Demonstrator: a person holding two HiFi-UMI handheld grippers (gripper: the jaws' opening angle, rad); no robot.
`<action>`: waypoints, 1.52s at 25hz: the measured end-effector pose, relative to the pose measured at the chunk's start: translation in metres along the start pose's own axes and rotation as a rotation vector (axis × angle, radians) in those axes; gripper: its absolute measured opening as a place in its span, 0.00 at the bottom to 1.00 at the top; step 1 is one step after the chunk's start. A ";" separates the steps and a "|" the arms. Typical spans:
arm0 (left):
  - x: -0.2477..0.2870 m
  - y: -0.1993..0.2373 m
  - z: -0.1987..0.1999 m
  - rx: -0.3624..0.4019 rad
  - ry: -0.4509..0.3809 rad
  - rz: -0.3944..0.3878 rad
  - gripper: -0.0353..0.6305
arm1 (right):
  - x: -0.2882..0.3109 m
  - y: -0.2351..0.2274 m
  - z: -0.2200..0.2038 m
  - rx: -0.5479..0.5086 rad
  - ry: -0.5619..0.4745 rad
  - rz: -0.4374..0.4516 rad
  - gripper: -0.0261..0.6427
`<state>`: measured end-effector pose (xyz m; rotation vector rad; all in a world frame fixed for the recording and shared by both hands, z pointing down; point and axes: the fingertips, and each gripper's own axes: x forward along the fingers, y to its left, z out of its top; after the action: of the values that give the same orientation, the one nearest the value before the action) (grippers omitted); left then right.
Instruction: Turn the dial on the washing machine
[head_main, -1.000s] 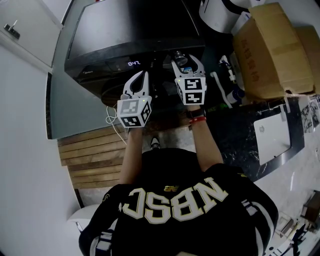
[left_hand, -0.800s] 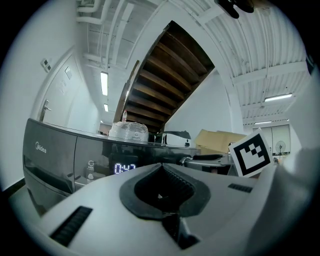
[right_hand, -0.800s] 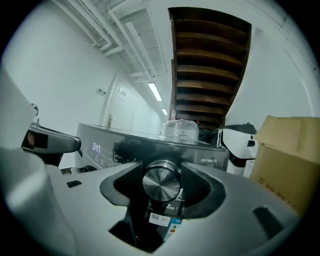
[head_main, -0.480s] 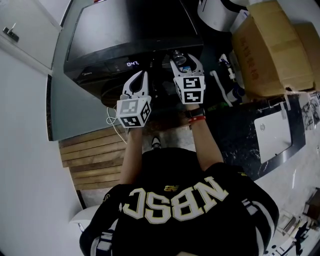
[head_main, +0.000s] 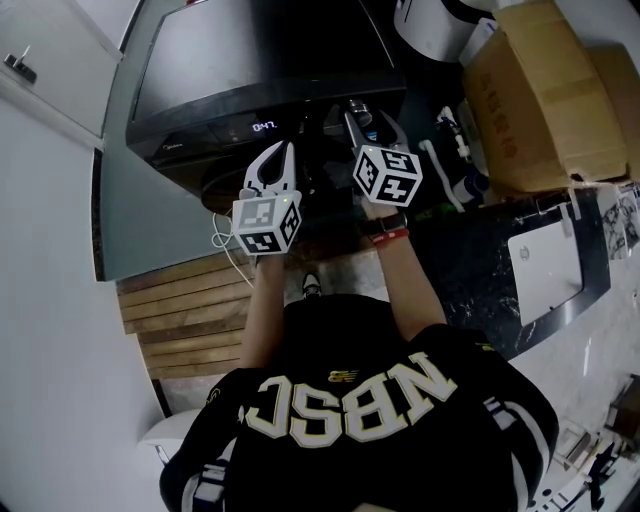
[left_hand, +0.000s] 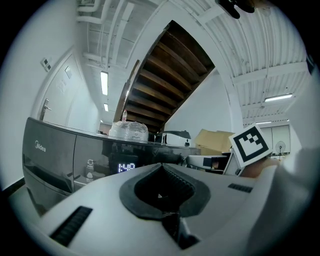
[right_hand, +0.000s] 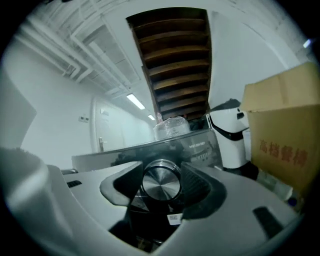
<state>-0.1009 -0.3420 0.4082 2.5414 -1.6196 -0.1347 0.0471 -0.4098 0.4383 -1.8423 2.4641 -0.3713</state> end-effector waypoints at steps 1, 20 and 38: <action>0.000 0.001 0.000 -0.001 -0.001 0.002 0.07 | 0.000 -0.002 0.000 0.058 -0.005 0.003 0.40; 0.003 -0.002 -0.004 -0.002 0.011 -0.002 0.07 | -0.003 -0.002 0.007 0.101 -0.001 0.006 0.40; 0.008 -0.002 -0.006 -0.017 0.010 -0.002 0.07 | -0.006 -0.017 0.001 0.612 -0.062 0.020 0.40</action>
<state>-0.0946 -0.3481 0.4140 2.5269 -1.6053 -0.1352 0.0648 -0.4084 0.4405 -1.5331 2.0053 -0.9245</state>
